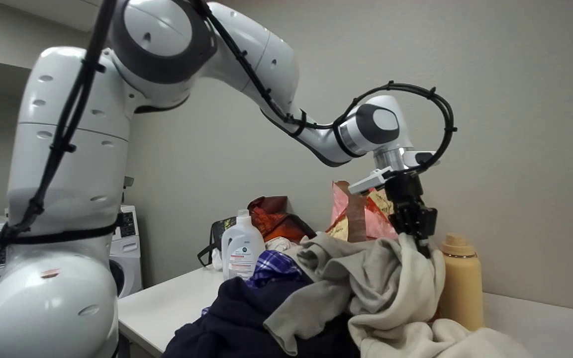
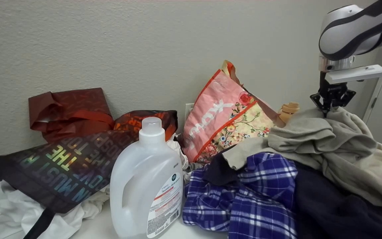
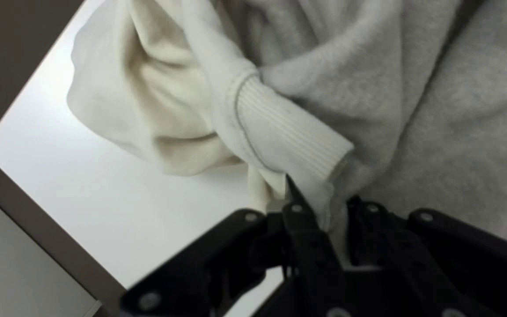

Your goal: Separate the gray clothes from the blue clothes

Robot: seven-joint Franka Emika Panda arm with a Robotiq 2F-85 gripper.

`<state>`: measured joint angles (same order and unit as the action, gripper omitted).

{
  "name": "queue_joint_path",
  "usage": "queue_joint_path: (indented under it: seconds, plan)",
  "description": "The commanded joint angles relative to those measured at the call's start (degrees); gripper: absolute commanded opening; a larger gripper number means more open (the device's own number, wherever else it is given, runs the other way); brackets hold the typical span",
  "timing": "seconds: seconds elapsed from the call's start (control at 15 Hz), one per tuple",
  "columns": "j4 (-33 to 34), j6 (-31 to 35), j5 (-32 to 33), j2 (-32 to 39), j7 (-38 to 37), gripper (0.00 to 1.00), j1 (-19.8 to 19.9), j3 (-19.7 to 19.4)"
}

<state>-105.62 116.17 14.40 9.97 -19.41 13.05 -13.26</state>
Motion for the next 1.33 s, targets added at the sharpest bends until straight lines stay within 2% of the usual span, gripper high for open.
queue_joint_path:
  seconds: [0.0,0.33,0.73,0.87,1.27]
  plan:
    - [14.37,-2.81,-1.79,11.71,-2.86,0.05,2.05,-3.15]
    - [29.15,-7.34,-5.05,24.22,-5.61,0.05,5.9,-6.72]
    - [44.57,-15.69,-7.81,34.07,-8.46,0.05,10.69,-8.03]
    - [48.21,-17.88,-8.47,36.12,-9.08,0.46,11.93,-7.87]
    - [58.21,-23.83,-7.41,39.97,-11.38,0.9,13.36,-8.37]
